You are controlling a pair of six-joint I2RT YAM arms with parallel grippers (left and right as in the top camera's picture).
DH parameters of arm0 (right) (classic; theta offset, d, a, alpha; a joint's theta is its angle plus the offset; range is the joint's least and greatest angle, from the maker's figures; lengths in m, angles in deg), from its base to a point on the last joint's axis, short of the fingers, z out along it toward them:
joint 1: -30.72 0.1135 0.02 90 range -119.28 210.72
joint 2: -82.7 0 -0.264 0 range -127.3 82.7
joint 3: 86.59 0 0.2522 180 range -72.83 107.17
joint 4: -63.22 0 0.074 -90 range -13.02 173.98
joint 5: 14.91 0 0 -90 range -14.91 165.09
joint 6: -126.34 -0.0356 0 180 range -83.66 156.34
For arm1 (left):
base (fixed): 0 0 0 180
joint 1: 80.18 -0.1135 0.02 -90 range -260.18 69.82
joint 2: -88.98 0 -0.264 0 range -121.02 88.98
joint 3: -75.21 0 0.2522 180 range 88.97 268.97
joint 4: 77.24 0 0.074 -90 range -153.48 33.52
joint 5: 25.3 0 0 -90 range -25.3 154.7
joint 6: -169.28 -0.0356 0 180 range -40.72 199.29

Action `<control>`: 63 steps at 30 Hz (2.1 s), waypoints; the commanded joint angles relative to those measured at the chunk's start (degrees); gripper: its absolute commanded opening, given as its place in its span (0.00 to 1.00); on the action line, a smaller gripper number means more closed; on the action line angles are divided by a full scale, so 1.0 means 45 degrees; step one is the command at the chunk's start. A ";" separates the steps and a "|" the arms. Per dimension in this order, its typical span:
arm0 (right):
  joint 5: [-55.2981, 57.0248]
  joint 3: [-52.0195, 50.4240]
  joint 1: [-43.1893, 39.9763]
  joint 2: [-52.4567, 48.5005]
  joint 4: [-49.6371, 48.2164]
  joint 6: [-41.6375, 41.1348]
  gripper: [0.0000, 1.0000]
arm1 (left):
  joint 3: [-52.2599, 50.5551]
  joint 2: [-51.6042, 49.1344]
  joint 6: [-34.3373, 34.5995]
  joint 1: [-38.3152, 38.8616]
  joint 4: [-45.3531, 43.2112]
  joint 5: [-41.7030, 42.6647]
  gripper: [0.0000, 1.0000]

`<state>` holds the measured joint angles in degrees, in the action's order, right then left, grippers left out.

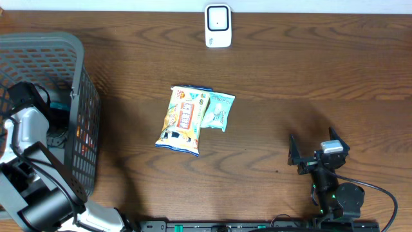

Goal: Scan the item barcode
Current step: 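Reach the left gripper into the basket and grasp the orange Kleenex pack, then carry the orange Kleenex pack out and set it right of the green pack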

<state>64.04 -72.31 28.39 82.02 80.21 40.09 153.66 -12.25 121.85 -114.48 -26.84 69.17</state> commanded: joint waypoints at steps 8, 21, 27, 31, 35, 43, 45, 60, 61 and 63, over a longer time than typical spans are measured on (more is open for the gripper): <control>0.0005 -0.0044 0.0063 0.0078 0.0029 0.0034 0.99 | -0.0107 -0.0510 0.0034 -0.0044 0.0039 0.0529 0.07; 0.0005 -0.0044 0.0063 0.0078 0.0029 0.0034 0.99 | 0.1851 0.4444 -0.0491 -0.0889 0.0680 0.0685 0.08; 0.0005 -0.0044 0.0063 0.0078 0.0029 0.0029 0.99 | 0.1948 0.7679 -0.0447 -0.0869 -0.0427 0.2973 0.07; 0.0005 -0.0044 0.0063 0.0078 0.0029 0.0029 0.99 | 0.1948 0.9170 -0.0486 -0.0204 -0.2195 0.5814 0.07; 0.0005 -0.0044 0.0063 0.0078 0.0029 0.0034 0.99 | 0.1943 0.9564 -0.0743 0.2108 -0.2924 0.6013 0.08; 0.0005 -0.0044 0.0063 0.0078 0.0029 0.0034 0.99 | 0.1938 0.7446 -0.2327 0.8524 -0.3002 0.4721 0.07; 0.0005 -0.0044 0.0063 0.0078 0.0024 0.0029 0.99 | 0.1938 0.6499 -0.2647 0.9894 -0.3079 0.4294 0.07; 0.0005 -0.0044 0.0063 0.0078 0.0029 0.0034 0.99 | 0.1938 -0.0471 -0.2409 1.5130 -0.5406 0.4182 0.08; 0.0005 -0.0044 0.0063 0.0078 0.0029 0.0034 0.99 | 0.1938 -0.0806 -0.2293 1.5271 -0.5401 0.4182 0.07; 0.0005 -0.0044 0.0063 0.0078 0.0029 0.0029 0.99 | 0.1938 -0.1375 -0.2084 1.5514 -0.5411 0.4182 0.08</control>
<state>64.04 -72.34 28.39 82.02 80.21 40.09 161.98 -15.81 111.01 -45.76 -50.90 88.34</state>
